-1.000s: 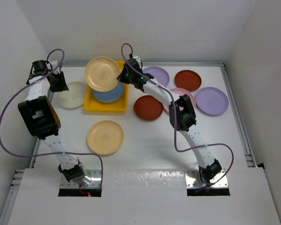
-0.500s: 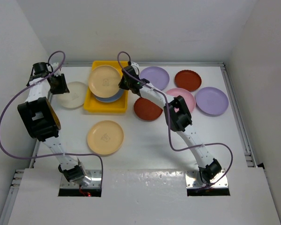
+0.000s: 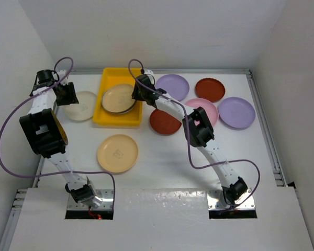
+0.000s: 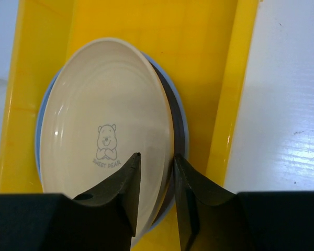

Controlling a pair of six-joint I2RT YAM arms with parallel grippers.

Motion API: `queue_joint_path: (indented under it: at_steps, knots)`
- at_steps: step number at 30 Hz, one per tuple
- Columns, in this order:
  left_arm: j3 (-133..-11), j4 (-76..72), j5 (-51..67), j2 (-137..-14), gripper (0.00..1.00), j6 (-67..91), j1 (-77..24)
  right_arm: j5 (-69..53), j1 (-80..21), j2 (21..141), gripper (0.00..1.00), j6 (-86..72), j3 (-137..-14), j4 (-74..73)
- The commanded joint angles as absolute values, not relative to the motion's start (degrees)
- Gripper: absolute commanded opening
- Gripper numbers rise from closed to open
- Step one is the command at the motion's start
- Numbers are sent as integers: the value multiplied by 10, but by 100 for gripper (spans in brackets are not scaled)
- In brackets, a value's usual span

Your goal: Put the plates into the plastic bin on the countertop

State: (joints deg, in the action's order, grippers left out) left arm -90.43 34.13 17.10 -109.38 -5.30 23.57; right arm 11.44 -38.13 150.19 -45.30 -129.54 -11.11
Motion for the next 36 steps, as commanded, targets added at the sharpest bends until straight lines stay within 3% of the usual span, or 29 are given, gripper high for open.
queue_joint_path:
  at_steps: [1,9,22,36]
  knots:
    - [-899,334,169,-1060,53,-59,239,120,-389,1468,31,-428,-1291,-74]
    - [-931,334,163,-1082,53,-47,255,141,-395,1446,34,-378,-1265,-61]
    - [-931,334,157,-1092,55,-53,261,178,-421,1429,55,-240,-1254,-76]
    - [-941,339,157,-1103,55,-47,266,168,-428,1385,56,-168,-1222,-64]
